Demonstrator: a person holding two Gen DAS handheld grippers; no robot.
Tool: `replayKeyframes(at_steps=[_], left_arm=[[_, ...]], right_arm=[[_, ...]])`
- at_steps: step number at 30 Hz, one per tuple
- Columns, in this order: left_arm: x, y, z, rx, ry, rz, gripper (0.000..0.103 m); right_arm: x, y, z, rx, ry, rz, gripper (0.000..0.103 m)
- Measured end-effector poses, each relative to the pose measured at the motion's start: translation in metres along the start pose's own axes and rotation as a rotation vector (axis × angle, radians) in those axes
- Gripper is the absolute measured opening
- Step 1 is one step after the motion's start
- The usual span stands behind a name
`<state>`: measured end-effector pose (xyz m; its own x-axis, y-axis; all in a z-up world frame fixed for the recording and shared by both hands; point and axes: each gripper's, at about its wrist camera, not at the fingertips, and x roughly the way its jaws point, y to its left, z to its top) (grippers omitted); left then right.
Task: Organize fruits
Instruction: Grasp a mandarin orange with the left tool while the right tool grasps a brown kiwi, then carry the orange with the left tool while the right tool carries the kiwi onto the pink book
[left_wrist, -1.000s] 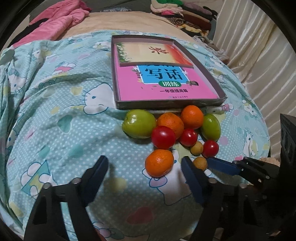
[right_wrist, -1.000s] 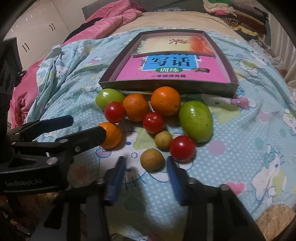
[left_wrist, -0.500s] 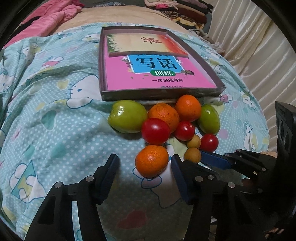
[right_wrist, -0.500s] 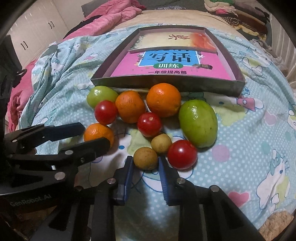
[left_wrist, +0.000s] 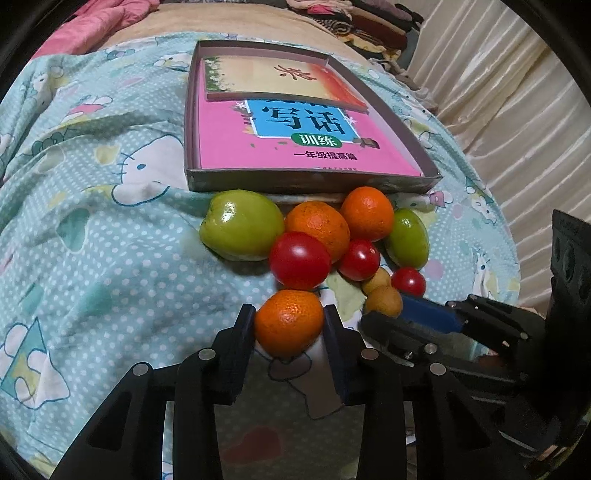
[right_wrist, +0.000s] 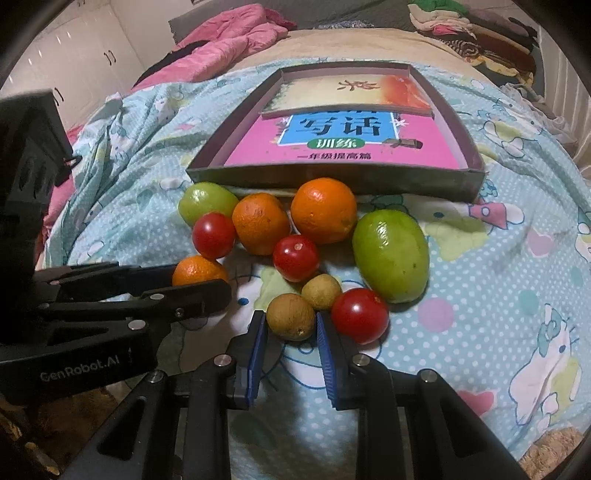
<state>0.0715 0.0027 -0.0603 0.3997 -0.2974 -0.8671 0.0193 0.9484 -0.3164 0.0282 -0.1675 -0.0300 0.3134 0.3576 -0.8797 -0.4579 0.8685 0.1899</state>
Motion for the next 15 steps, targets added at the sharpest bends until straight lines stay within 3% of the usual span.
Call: replayKeyframes(at_steps=[15], left_arm=[[-0.041, 0.007, -0.001, -0.038, -0.107, 0.007, 0.037]], right_arm=[[-0.032, -0.008, 0.012, -0.016, -0.144, 0.015, 0.028]])
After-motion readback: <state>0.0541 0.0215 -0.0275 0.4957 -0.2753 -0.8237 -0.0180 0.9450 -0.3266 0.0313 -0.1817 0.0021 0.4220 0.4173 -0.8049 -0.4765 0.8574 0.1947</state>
